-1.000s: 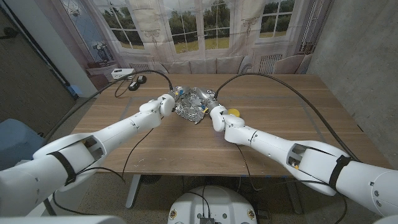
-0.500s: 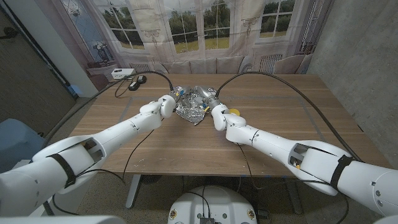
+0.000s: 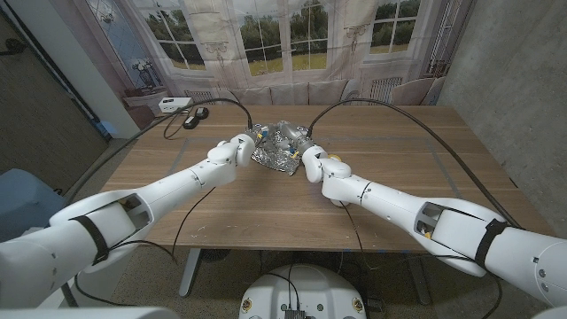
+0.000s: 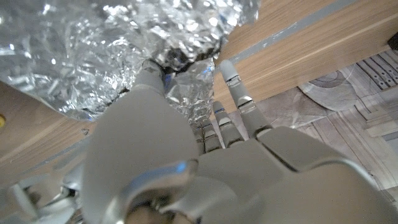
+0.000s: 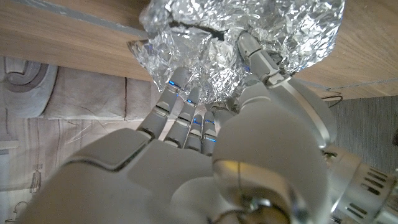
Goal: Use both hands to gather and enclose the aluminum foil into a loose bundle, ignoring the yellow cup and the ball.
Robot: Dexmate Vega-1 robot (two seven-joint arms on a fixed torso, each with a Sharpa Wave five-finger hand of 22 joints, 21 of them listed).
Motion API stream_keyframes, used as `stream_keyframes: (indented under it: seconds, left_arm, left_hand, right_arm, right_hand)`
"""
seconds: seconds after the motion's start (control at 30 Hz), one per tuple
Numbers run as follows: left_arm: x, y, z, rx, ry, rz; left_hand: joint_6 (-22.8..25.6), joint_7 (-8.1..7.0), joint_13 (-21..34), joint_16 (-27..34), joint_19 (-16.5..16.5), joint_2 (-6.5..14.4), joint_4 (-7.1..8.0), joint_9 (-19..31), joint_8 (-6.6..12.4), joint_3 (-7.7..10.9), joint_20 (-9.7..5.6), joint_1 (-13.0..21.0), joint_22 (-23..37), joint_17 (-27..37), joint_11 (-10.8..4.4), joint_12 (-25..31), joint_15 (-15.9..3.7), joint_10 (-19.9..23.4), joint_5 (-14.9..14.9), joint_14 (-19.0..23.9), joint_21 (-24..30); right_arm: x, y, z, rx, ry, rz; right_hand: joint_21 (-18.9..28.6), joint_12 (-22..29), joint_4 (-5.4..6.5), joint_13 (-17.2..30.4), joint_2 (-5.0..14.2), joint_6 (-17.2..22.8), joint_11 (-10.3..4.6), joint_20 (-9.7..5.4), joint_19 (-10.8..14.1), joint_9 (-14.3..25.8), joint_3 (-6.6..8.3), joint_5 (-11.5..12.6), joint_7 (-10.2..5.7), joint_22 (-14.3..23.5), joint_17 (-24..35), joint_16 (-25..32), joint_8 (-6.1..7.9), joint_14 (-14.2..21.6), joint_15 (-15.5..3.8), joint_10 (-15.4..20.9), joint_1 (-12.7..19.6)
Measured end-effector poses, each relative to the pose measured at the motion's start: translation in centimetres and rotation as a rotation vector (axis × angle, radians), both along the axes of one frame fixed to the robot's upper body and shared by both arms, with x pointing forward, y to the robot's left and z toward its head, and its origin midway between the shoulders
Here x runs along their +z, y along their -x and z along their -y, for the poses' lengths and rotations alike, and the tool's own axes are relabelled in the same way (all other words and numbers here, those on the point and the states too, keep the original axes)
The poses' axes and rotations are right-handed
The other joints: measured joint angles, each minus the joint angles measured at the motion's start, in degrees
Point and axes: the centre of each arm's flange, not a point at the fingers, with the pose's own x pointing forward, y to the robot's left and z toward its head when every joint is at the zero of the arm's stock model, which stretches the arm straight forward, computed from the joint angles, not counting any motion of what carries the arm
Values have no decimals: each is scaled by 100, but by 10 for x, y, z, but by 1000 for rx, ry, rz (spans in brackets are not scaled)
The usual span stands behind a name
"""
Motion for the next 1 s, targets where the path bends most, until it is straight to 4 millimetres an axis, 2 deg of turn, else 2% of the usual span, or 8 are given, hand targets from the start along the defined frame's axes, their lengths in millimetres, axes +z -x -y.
stream_keyframes:
  seconds: [0.2,0.33,0.47,0.67,0.83,0.9,0.93,1.0]
  left_arm:
    - [2,-2,3,34,-30,-56]
    - [3,-3,3,43,-32,-79]
    - [4,-3,2,44,-24,-89]
    - [6,-2,-2,47,-18,-89]
    - [9,-2,-4,53,-31,-75]
    - [11,-1,-4,57,-45,-62]
    - [11,-1,-4,56,-48,-58]
    - [13,0,-4,53,-48,-50]
  left_hand:
    - [-570,-166,27,0,-326,13,117,-4,-2,-117,339,-376,0,0,53,1,215,-373,60,-335,-313]
    - [-642,-173,27,0,-505,44,157,-4,26,-157,350,-482,1,0,81,28,280,-418,60,-463,-457]
    - [-695,-142,27,0,-707,81,181,-4,27,-180,345,-618,14,1,111,58,321,-448,60,-565,-592]
    - [-822,76,27,-21,-828,-54,239,-24,49,-316,293,-817,17,1,278,90,434,-514,182,-738,-740]
    - [-854,125,17,6,-456,-555,203,-10,98,-739,-393,-902,16,1,278,179,253,-445,855,-704,-829]
    - [-852,116,10,50,-350,-774,320,-10,110,-1053,-575,-1171,16,6,294,201,184,-404,1265,-652,-929]
    - [-843,81,10,50,-347,-768,463,-10,110,-1224,-558,-1414,32,11,294,201,185,-404,1467,-653,-999]
    - [-840,67,11,50,-444,-628,725,-10,110,-1485,-202,-1836,56,17,295,201,200,-404,1740,-668,-1145]
  right_arm:
    - [3,-1,5,2,-11,-24]
    - [5,-2,8,26,-36,-44]
    - [6,-4,14,69,-86,-69]
    - [5,-9,24,147,-179,-87]
    - [6,-9,26,205,-240,-92]
    - [6,-10,28,212,-257,-96]
    - [6,-10,28,220,-266,-97]
    - [7,-10,28,227,-275,-96]
  right_hand:
    - [-19,57,106,-26,187,-353,78,149,-1,10,-3,38,48,-50,-17,-34,41,-30,-29,-137,-161]
    - [-58,112,0,-41,494,-395,102,230,-80,4,216,1,28,-57,-37,-106,87,-30,-30,-158,55]
    - [-90,156,-53,-51,590,-537,154,338,-131,-8,377,1,-152,-81,-70,-111,130,-28,-28,-100,106]
    - [-147,208,747,-68,844,-301,74,288,-185,21,380,-333,-282,-62,-4,-111,177,24,23,159,-1088]
    - [-151,245,1046,-94,924,-226,9,232,-241,20,525,-422,-357,-31,28,-111,197,26,21,225,-1430]
    - [-151,245,1140,-94,921,-202,9,192,-280,21,556,-444,-381,-31,28,-111,197,36,11,224,-1500]
    - [-151,245,1171,-94,920,-202,9,176,-296,21,588,-444,-381,-31,34,-111,197,36,11,224,-1544]
    - [-151,245,1245,-94,895,-202,9,175,-298,20,626,-470,-381,-31,55,-111,197,33,8,224,-1624]
